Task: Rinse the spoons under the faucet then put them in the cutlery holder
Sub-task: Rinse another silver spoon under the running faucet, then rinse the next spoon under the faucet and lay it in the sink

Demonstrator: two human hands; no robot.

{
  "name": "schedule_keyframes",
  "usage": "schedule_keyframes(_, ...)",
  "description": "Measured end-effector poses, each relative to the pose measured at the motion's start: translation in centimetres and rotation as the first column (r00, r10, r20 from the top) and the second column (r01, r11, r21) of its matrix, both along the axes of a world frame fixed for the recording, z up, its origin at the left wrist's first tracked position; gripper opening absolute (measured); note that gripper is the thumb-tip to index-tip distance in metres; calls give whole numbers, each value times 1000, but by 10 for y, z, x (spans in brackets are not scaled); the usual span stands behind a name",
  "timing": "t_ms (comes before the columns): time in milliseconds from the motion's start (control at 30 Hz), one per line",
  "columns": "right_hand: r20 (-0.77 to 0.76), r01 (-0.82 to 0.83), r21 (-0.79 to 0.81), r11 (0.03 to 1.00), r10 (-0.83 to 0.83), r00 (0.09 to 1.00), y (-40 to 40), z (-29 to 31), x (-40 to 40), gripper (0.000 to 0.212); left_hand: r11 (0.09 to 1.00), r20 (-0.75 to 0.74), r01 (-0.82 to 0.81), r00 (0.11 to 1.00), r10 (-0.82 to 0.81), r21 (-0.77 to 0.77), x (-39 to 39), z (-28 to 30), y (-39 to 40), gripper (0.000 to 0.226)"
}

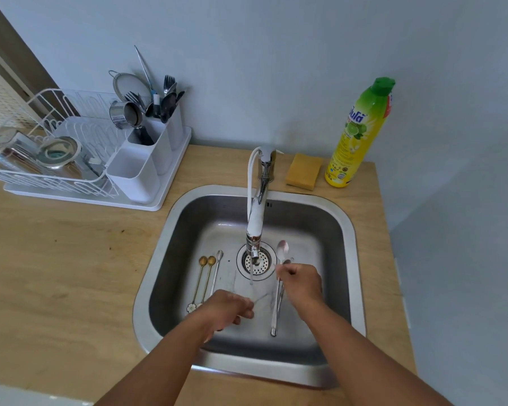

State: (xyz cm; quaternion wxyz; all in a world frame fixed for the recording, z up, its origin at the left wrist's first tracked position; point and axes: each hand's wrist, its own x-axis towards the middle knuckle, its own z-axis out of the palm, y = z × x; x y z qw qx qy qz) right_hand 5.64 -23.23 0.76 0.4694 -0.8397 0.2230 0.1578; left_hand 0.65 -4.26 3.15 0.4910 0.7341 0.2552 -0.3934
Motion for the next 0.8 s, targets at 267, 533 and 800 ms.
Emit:
schedule_keyframes(267,-92,48,-291,955,-78,993,-13,-30,-16,26,825,261,-41,956,-131,564,14,-26,36,26)
schedule_keyframes(533,-181,31,-359,933,-102,978,-13,-42,-17,28,670,206,33,940,-273,741,30,-37,44,19)
schedule_keyframes(800,-220,-31,-382,924,-58,974,0,-33,-3,22,645,197,19,945,-262,764,34,-44,57,17)
